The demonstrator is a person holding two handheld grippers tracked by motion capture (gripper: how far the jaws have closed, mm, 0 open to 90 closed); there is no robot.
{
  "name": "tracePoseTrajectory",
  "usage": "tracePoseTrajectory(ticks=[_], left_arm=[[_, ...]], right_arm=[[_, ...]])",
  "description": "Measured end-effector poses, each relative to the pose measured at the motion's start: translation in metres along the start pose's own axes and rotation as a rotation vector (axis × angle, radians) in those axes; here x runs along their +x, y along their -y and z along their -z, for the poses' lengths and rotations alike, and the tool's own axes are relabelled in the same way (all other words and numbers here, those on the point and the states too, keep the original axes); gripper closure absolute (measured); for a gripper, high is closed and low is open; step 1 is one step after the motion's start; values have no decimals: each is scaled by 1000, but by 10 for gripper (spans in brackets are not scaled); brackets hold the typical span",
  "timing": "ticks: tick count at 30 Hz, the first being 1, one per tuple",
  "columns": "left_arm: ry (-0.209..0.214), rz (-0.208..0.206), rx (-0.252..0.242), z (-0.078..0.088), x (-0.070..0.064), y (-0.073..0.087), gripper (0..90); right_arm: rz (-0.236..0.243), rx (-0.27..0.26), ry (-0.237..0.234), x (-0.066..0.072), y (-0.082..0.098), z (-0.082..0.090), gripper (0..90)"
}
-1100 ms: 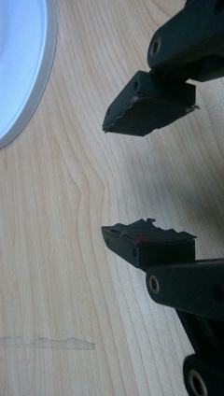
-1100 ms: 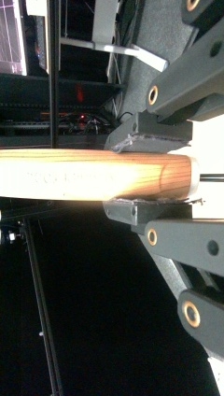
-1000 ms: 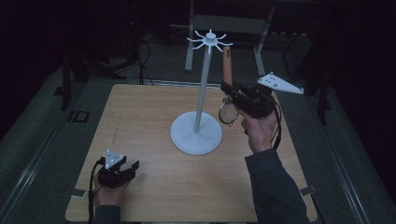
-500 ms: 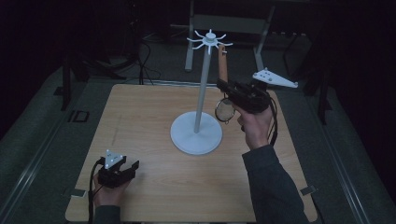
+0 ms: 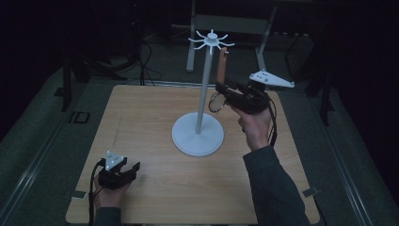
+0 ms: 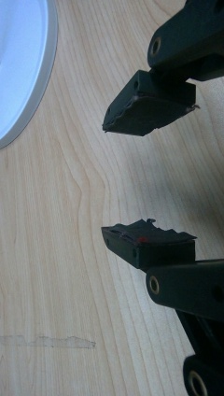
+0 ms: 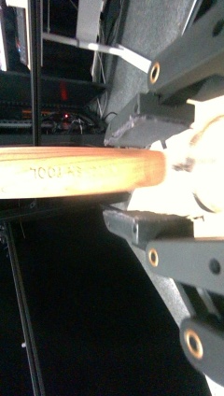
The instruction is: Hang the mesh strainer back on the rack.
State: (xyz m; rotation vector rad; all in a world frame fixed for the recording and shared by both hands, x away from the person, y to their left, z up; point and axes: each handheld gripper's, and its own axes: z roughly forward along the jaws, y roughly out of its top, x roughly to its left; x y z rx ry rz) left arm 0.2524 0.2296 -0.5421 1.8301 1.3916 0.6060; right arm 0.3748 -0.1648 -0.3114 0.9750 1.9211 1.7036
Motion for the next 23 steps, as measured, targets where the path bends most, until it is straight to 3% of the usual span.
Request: tracePoseTrajectory(ticks=[10, 15, 23], left_arm=[[-1, -1, 0, -1, 0, 0, 437], [0, -4, 4, 0, 0, 0, 437], [-2, -5, 3, -1, 0, 0, 437]], right_arm=[[43, 58, 89, 1, 6, 4, 293], [84, 93, 128, 5, 9, 5, 223], [103, 108, 138, 7, 10, 8, 194]])
